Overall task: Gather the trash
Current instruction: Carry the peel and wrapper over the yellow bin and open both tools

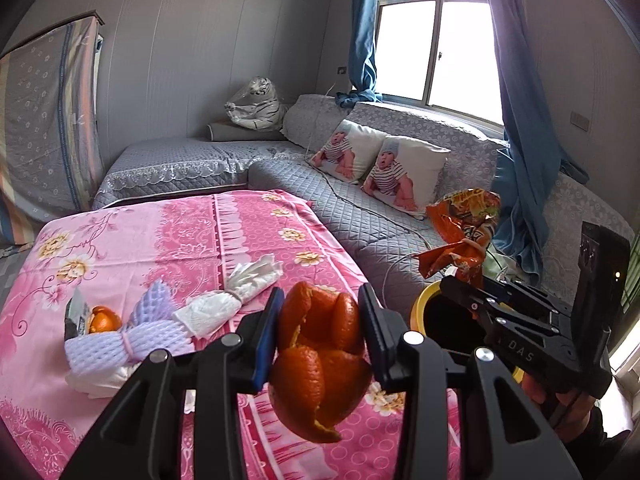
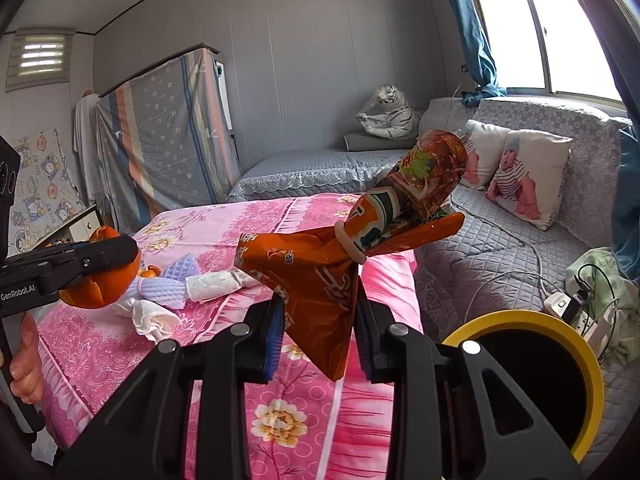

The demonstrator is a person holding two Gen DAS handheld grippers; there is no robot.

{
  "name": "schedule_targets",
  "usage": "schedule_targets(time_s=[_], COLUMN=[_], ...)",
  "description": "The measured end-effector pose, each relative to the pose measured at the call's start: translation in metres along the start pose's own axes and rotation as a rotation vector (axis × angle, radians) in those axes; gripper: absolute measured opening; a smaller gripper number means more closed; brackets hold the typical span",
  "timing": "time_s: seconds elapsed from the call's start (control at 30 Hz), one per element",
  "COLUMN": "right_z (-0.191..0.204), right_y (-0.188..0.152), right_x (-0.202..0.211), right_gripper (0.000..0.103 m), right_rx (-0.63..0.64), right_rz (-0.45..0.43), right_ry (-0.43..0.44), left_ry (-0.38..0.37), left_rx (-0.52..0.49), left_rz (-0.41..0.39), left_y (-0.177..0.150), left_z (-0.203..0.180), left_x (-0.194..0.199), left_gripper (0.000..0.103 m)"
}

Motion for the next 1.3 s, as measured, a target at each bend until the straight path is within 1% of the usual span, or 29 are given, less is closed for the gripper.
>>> schedule_targets(time_s=[0.23,0.47,0.57,0.63,0.77,0.9,0.97,1.07,1.2,1.3], right_z=[-0.041,-0.093,-0.113,-0.126,-0.154,-0.175,-0.184,-0.196,-0.206,-0.211], right_y=[-0.004,-0.016,-0.023,-0.029,-0.044,-0.061,-0.070,-0.084,-0.097,-0.105], right_x=[0.013,0.029,0.037,0.044,0.056,0.061,0.064,0.063,0.057,0.053], right_gripper=[0.029,0.029,0.029,0.029,0.029,0.029,0.029,0.029,0.029,0.029], right_rx=[-0.046,-0.107,-0.109,-0.124,-0.176,-0.224,-0.244,-0.278,-0.307,-0.324], right_rz=[-0.013,-0.012,-0.008,-0.003,0.011,0.038,0.050,0.075,0.108,0.128], right_ry=[-0.084,-0.205,-0.277,-0.309,-0.368,-0.416,-0.436,-0.443,-0.442,-0.439], left_ry=[-0.044,-0.098,-0.140,-0.165,-0.242,-0.285,-0.291,-0.300,-0.277,-0.279], left_rx=[-0.041,-0.097,-0.113,-0.123,-0.126,-0.148,-0.155,-0.152,-0.166,-0.148], left_rz=[0.001,-0.006,-0.004,0.001,0.026,0.060,0.085,0.133,0.175,0.219], left_y=[0.013,0.021,0.022,0.022,0.019,0.013,0.009,-0.001,-0.015,-0.024], left_z=[-0.041,-0.088,-0.110,-0.125,-0.153,-0.181,-0.192,-0.203,-0.211,-0.211], left_x=[-0.021,-0.041,-0.050,-0.060,-0.082,-0.104,-0.117,-0.134,-0.153,-0.164], left_gripper=[0.036,0.036,0.036,0.036,0.036,0.036,0.036,0.036,0.036,0.036])
Point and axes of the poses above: each gripper's, at about its wrist camera, not at the fingertips, and x roughly against the way its jaws point, z to its left, y to its top, the point moved 8 cm from there along -x, roughly the way its jaws point, and after that the axes turned 7 degrees about y, right-handed, at the moved point
